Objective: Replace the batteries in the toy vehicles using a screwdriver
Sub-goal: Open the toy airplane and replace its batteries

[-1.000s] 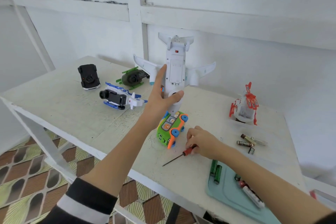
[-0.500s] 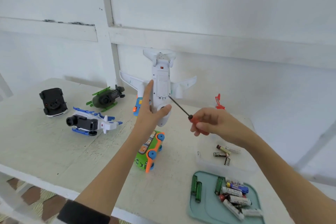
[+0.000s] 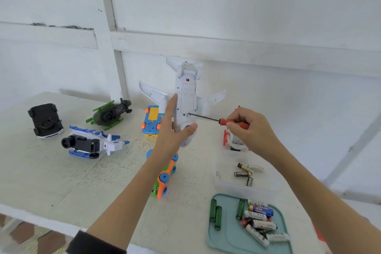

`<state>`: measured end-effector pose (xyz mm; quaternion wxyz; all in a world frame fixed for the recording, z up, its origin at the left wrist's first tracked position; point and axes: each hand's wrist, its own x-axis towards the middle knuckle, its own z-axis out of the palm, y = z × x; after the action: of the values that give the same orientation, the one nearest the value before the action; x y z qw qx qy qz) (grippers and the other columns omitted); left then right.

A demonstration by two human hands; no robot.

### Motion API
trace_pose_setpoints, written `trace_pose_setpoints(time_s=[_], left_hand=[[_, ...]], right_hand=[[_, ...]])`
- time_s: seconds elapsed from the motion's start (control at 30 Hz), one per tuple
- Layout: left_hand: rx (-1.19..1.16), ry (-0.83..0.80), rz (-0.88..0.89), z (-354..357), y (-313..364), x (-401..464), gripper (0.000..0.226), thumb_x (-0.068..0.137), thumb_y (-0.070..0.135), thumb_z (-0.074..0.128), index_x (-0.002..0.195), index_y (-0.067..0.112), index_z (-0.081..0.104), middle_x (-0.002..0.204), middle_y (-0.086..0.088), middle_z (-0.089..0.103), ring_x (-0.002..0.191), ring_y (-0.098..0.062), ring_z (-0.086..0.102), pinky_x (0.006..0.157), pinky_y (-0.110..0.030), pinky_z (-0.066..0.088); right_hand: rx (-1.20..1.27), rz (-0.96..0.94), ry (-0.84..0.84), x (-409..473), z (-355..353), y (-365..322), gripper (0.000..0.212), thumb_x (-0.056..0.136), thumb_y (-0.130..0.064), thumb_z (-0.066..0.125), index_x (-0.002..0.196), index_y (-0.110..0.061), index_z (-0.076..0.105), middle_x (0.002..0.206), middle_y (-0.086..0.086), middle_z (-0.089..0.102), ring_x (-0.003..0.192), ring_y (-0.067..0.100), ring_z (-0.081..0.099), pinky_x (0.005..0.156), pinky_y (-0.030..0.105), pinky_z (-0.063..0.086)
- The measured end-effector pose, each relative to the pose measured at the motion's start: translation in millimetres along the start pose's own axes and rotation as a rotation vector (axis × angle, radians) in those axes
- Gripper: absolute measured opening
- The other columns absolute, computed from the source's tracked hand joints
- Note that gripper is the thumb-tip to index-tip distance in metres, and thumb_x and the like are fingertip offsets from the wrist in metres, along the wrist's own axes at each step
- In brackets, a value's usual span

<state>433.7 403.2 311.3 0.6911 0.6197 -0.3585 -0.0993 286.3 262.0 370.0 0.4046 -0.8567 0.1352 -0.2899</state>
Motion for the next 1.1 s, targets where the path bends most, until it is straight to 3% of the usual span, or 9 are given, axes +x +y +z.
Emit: trace_pose_setpoints(time_s=[0.1,0.17,0.3,0.43,0.63,0.83,1.0,1.1], left_hand=[[0.008,-0.001,-0.001,1.8,1.1,-1.5,0.079,0.069,0.046,0.075,0.127,0.073,0.029,0.155,0.018,0.033,0.137,-0.015,0.042,0.112,-0.046,0.04],[0.002,-0.001,-0.002,1.9,0.1,-1.2,0.08,0.075,0.036,0.078,0.131,0.068,0.029,0.153,0.016,0.036,0.136,-0.014,0.044,0.11,-0.045,0.041],[-0.019,-0.021,0.009,0.8,-1.8,-1.2,0.082,0.085,0.016,0.074,0.141,0.052,0.026,0.152,0.011,0.039,0.13,-0.014,0.05,0.103,-0.028,0.048],[-0.054,-0.008,0.001,0.6,-1.2,-1.5,0.081,0.087,0.006,0.069,0.141,0.048,0.026,0.15,0.012,0.041,0.125,-0.011,0.054,0.09,-0.015,0.05],[-0.085,-0.001,-0.016,-0.3,-1.2,-1.3,0.081,0.086,0.006,0.069,0.142,0.048,0.026,0.144,0.018,0.043,0.114,0.005,0.057,0.082,-0.012,0.049],[-0.055,0.001,-0.006,-0.5,-1.1,-0.8,0.081,0.087,0.006,0.069,0.14,0.049,0.027,0.15,0.013,0.04,0.118,-0.001,0.056,0.084,-0.013,0.05],[-0.066,-0.014,-0.02,-0.6,-5.0,0.8,0.083,0.086,0.01,0.07,0.145,0.046,0.025,0.149,0.011,0.043,0.118,-0.009,0.058,0.086,-0.017,0.051],[-0.075,-0.023,-0.043,-0.4,-6.6,0.7,0.088,0.079,0.023,0.076,0.148,0.043,0.024,0.148,0.013,0.044,0.122,-0.01,0.056,0.091,-0.02,0.05]], right_hand=[[0.004,-0.007,-0.009,1.9,2.5,-1.6,0.005,0.084,-0.002,0.058,0.079,0.0,0.061,0.053,-0.015,0.055,0.048,0.002,0.037,0.048,0.009,0.032],[-0.011,-0.018,-0.02,2.5,4.1,-2.1,0.005,0.083,-0.002,0.059,0.078,-0.001,0.061,0.058,-0.001,0.052,0.05,0.005,0.037,0.048,0.01,0.033],[-0.032,-0.028,-0.028,3.8,6.0,-1.7,0.006,0.082,-0.002,0.059,0.077,-0.001,0.061,0.058,0.003,0.048,0.049,0.003,0.037,0.048,0.009,0.032],[-0.026,-0.014,-0.024,5.8,6.1,-1.6,0.005,0.082,-0.002,0.059,0.077,-0.001,0.061,0.06,0.005,0.048,0.049,0.005,0.037,0.048,0.011,0.033],[-0.023,-0.002,-0.021,6.7,4.9,-1.5,0.004,0.082,-0.001,0.058,0.079,0.0,0.062,0.063,0.009,0.05,0.047,0.004,0.036,0.045,0.011,0.031],[-0.068,-0.031,-0.015,7.5,4.7,-3.6,0.003,0.08,-0.001,0.059,0.078,0.001,0.061,0.069,0.024,0.057,0.051,0.01,0.039,0.046,0.013,0.033],[-0.129,-0.078,-0.015,9.0,3.7,-3.2,0.003,0.077,0.0,0.061,0.075,-0.002,0.061,0.058,0.008,0.05,0.048,0.005,0.037,0.047,0.011,0.031],[-0.164,-0.104,-0.008,9.6,4.1,-2.6,0.005,0.076,0.0,0.061,0.072,-0.003,0.06,0.054,0.003,0.047,0.047,0.006,0.036,0.047,0.011,0.03]])
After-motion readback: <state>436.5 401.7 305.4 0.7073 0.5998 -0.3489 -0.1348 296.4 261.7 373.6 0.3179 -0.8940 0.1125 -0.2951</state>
